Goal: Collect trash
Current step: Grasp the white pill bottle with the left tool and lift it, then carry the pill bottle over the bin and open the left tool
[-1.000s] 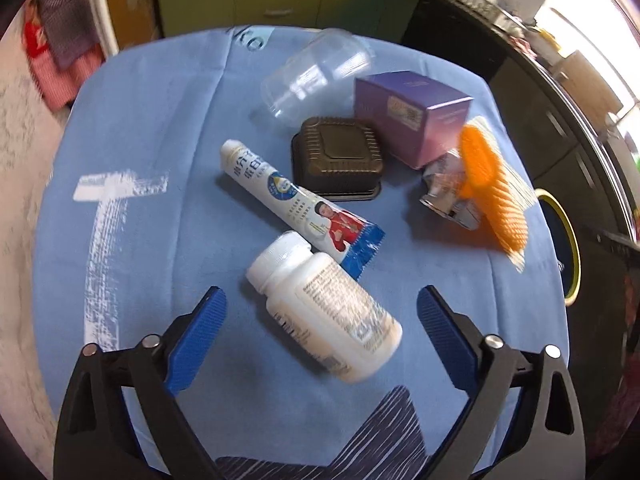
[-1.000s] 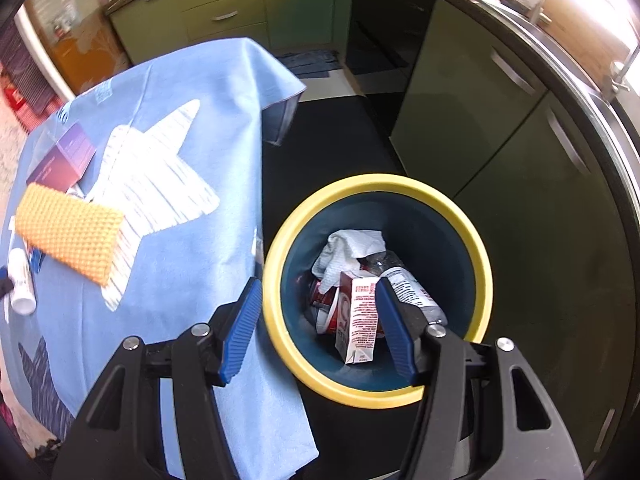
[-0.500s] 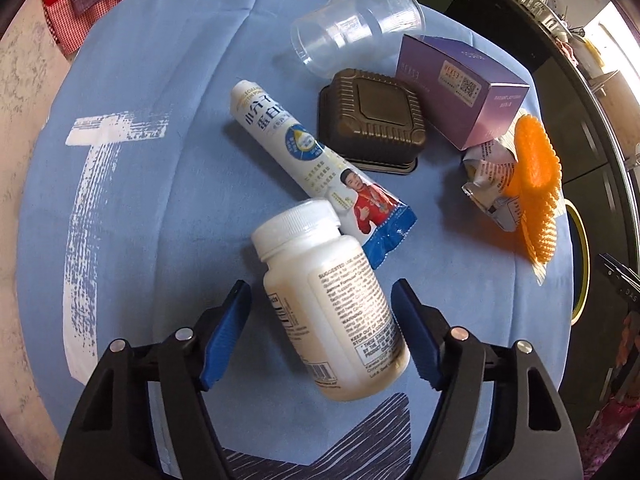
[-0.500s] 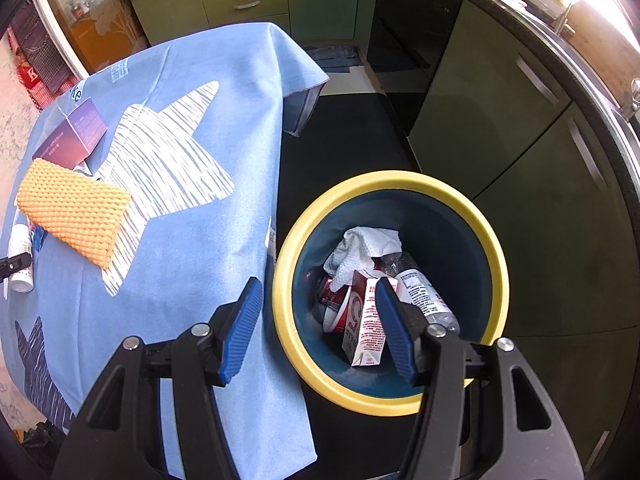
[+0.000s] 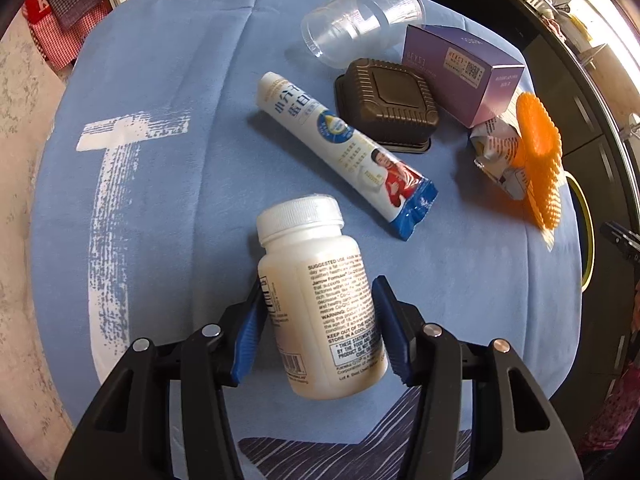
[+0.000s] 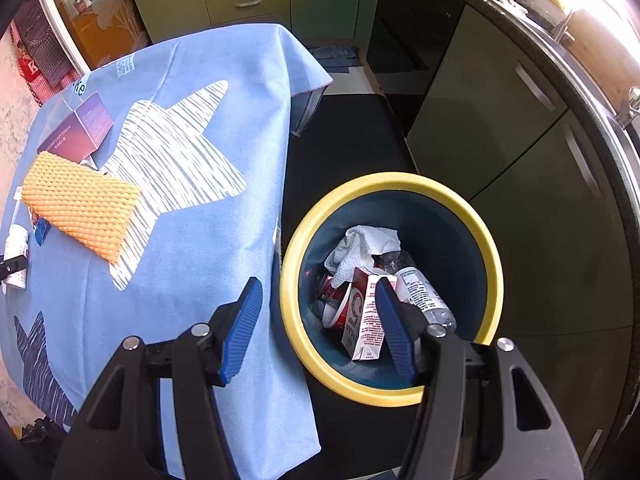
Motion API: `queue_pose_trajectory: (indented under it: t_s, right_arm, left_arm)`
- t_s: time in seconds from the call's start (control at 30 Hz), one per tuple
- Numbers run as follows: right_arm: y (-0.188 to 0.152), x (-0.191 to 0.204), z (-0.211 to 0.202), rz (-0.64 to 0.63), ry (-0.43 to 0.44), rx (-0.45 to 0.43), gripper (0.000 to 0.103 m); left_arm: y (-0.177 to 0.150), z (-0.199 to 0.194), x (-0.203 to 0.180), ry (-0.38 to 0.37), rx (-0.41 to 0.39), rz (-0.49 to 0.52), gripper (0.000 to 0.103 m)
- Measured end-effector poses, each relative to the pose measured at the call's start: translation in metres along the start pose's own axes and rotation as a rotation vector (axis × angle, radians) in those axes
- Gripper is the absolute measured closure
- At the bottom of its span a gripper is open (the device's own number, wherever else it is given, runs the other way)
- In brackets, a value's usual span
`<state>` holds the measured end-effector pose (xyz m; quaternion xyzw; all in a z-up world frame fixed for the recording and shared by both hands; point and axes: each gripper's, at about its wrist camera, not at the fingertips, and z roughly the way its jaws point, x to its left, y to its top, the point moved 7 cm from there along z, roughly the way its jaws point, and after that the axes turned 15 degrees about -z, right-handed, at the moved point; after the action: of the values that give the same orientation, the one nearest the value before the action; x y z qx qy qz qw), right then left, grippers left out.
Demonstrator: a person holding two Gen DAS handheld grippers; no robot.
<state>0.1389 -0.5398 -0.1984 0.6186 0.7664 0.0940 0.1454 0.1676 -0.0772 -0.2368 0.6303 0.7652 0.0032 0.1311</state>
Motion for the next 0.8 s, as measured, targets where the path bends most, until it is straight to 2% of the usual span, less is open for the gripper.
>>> queue_pose_trajectory:
  t_s: [0.27, 0.57, 0.8]
  right_arm:
    - [0.000, 0.006, -0.002, -0.006, -0.009, 0.015, 0.047]
    - [0.004, 0.015, -0.007, -0.022, -0.014, 0.013, 0.047]
    - [0.006, 0.018, -0.014, -0.027, -0.022, 0.004, 0.047]
  left_arm:
    - [-0.014, -0.026, 0.013, -0.018, -0.071, 0.045, 0.056]
    - [-0.027, -0.068, 0.018, -0.039, -0.149, 0.097, 0.056]
    - [-0.034, -0.098, -0.002, -0.071, -0.209, 0.167, 0.056]
